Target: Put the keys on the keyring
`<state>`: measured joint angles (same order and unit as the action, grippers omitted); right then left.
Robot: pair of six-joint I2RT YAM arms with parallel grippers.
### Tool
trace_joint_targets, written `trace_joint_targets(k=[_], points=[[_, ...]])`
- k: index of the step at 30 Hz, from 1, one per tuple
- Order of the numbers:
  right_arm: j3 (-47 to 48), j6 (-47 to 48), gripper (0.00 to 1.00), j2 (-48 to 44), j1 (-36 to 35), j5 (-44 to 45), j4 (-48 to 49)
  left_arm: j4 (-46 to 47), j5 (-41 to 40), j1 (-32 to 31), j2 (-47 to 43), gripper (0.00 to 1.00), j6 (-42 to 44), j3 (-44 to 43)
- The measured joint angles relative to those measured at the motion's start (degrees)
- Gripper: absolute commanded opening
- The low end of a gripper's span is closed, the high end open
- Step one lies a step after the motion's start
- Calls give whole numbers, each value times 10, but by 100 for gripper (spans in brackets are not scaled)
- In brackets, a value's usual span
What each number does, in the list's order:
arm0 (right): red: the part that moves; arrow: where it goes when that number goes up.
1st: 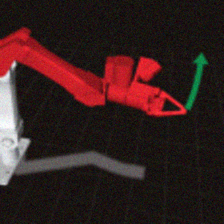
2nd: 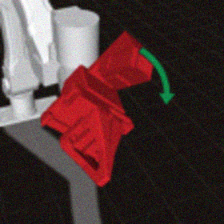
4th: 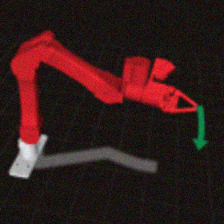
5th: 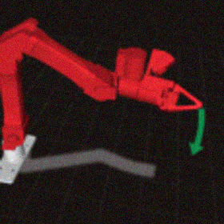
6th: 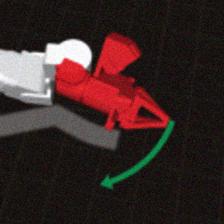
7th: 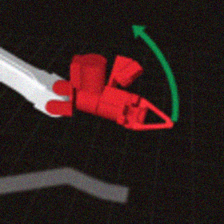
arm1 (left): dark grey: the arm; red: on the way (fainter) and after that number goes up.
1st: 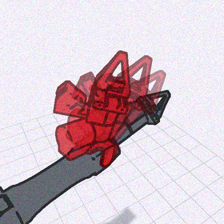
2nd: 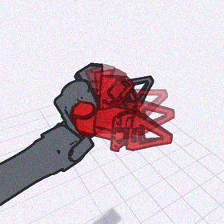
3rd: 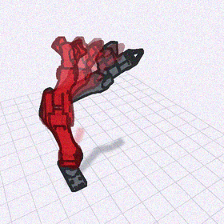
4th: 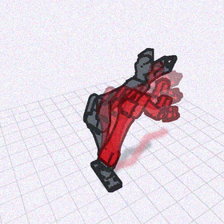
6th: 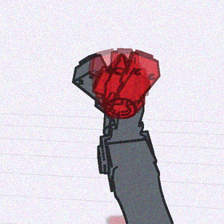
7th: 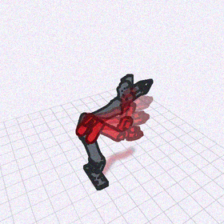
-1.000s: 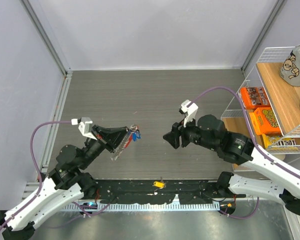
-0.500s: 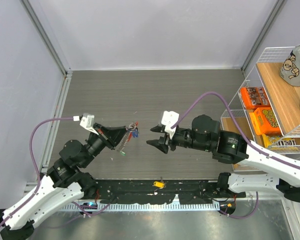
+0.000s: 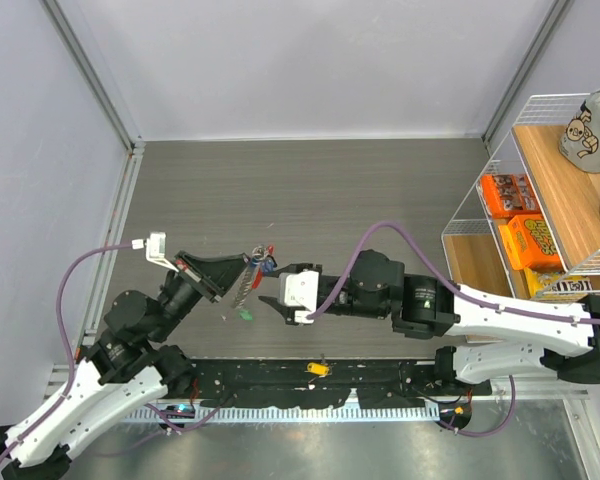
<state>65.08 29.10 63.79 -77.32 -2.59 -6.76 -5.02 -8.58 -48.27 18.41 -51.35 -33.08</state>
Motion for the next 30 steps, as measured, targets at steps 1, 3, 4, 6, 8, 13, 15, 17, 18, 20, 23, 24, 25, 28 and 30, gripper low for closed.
trace_joint_targets(k=[1,3,4,6,8,13,15,17,18,20,23,24,25,28,30], points=[[0,8,43,3,-6,7,8,5,0,0,-4,0,-12,4],[0,24,41,12,-17,22,30,11,0,0,-10,0,-31,11],[0,29,40,16,-20,28,38,15,0,0,-13,0,-42,14],[0,38,38,24,-25,42,55,21,0,0,-19,0,-64,21],[-1,45,37,28,-29,61,71,27,0,0,-27,0,-86,28],[-12,55,36,29,-33,92,116,44,4,0,-33,0,-134,30],[-14,58,36,29,-37,101,129,51,8,0,-33,0,-156,30],[-18,62,36,29,-41,108,144,57,12,0,-32,0,-177,30],[-20,64,36,29,-43,111,151,59,12,0,-31,0,-186,30],[-28,67,34,29,-46,116,163,63,14,0,-29,0,-205,31],[-36,73,33,29,-49,123,170,69,16,0,-28,0,-233,32],[-38,77,33,29,-51,127,171,70,16,0,-28,0,-239,34],[-40,82,33,30,-52,132,173,72,16,0,-28,0,-246,35],[-44,90,33,32,-56,143,185,74,17,0,-28,0,-263,37],[-48,97,33,35,-57,149,195,74,18,0,-28,0,-271,37]])
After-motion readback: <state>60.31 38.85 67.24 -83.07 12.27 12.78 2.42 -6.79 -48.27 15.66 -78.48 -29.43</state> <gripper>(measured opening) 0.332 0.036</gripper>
